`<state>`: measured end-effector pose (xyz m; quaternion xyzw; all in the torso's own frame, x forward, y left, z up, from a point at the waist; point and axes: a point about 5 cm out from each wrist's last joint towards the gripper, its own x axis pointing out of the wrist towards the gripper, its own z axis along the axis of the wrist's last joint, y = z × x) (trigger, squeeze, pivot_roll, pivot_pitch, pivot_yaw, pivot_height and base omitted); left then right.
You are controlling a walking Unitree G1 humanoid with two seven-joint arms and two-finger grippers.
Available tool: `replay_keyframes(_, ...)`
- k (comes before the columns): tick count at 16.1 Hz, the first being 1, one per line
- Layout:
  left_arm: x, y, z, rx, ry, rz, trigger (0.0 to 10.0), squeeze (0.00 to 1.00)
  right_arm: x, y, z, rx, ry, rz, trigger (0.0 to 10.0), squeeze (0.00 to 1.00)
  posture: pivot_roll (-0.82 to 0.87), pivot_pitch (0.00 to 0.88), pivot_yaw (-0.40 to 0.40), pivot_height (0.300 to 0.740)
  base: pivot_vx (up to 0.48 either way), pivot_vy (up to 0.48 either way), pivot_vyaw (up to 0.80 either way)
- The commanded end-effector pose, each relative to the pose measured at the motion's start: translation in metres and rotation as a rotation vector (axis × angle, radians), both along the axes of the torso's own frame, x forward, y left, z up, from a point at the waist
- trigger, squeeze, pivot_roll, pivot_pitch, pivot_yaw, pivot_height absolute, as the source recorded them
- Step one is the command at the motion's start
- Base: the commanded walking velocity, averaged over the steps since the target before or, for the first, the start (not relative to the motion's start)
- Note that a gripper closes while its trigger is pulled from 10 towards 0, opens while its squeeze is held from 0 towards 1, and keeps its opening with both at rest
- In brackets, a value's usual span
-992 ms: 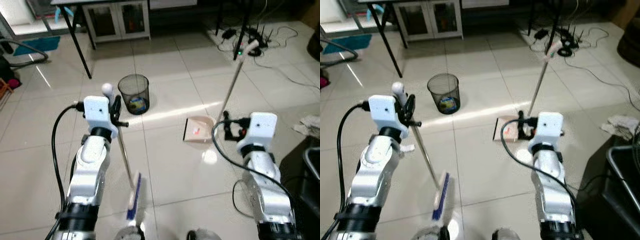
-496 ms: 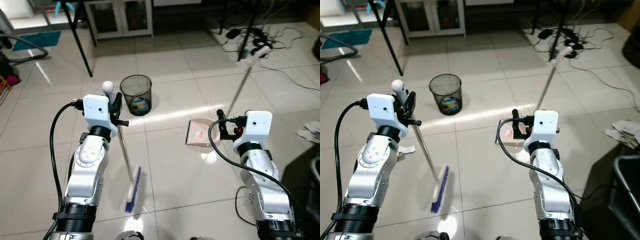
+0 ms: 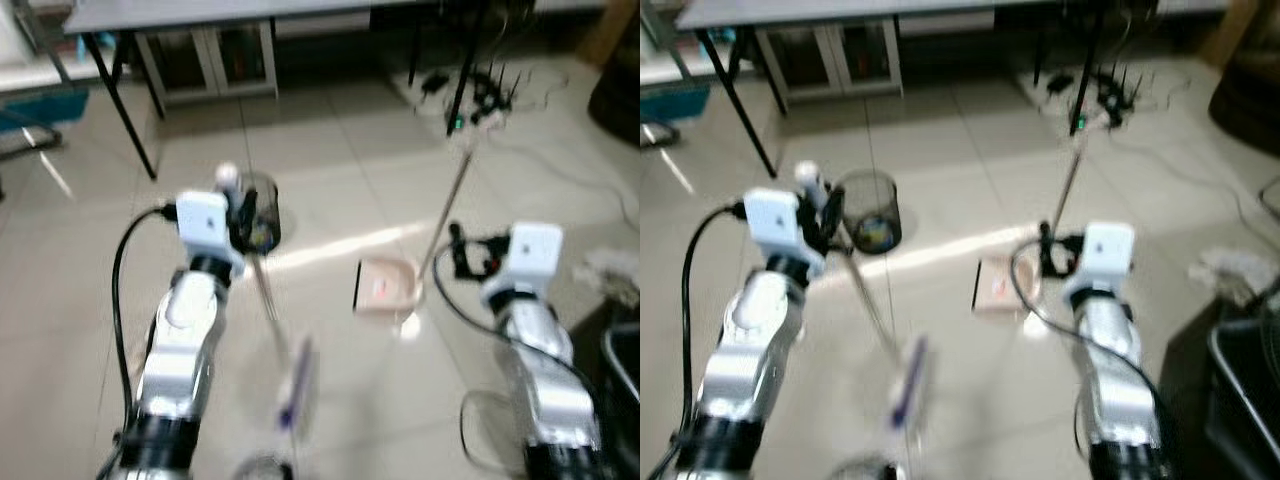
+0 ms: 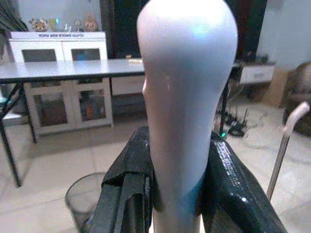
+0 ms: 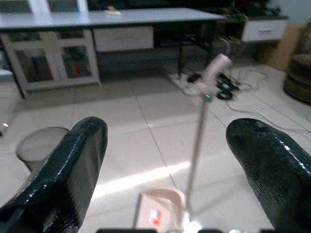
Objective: Sweep floor
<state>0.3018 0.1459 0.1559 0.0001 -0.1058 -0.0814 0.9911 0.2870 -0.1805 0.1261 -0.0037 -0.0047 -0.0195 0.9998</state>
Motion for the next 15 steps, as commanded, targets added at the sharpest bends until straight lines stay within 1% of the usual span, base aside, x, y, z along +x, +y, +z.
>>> replay_keyframes(1,0.0002,0.0110,0.0072,0.037,-0.029,0.035,10.0,0.00,-0.0002,0.0066,0.0003,-0.001,-0.001,0.027,10.0,0.00,0.01,0.086,0.046,0.740,0.439,0.000,0.00)
replay_keyframes(3,0.0001,0.0092,0.0072,0.036,-0.027,0.027,10.0,0.00,-0.0017,0.0060,-0.0008,0.007,0.005,0.024,10.0,0.00,0.01,0.089,0.049,0.740,0.441,0.000,0.00)
replay_keyframes(6,0.0000,0.0097,0.0074,0.036,-0.024,0.022,10.0,0.00,-0.0020,0.0050,-0.0015,0.010,0.006,0.021,10.0,0.00,0.01,0.094,0.052,0.740,0.441,0.000,-0.80)
replay_keyframes(15,0.0007,0.0105,0.0070,0.035,-0.018,0.025,10.0,0.00,-0.0009,0.0060,-0.0044,-0.008,0.014,0.035,10.0,0.00,0.01,0.093,0.051,0.740,0.440,0.000,0.00)
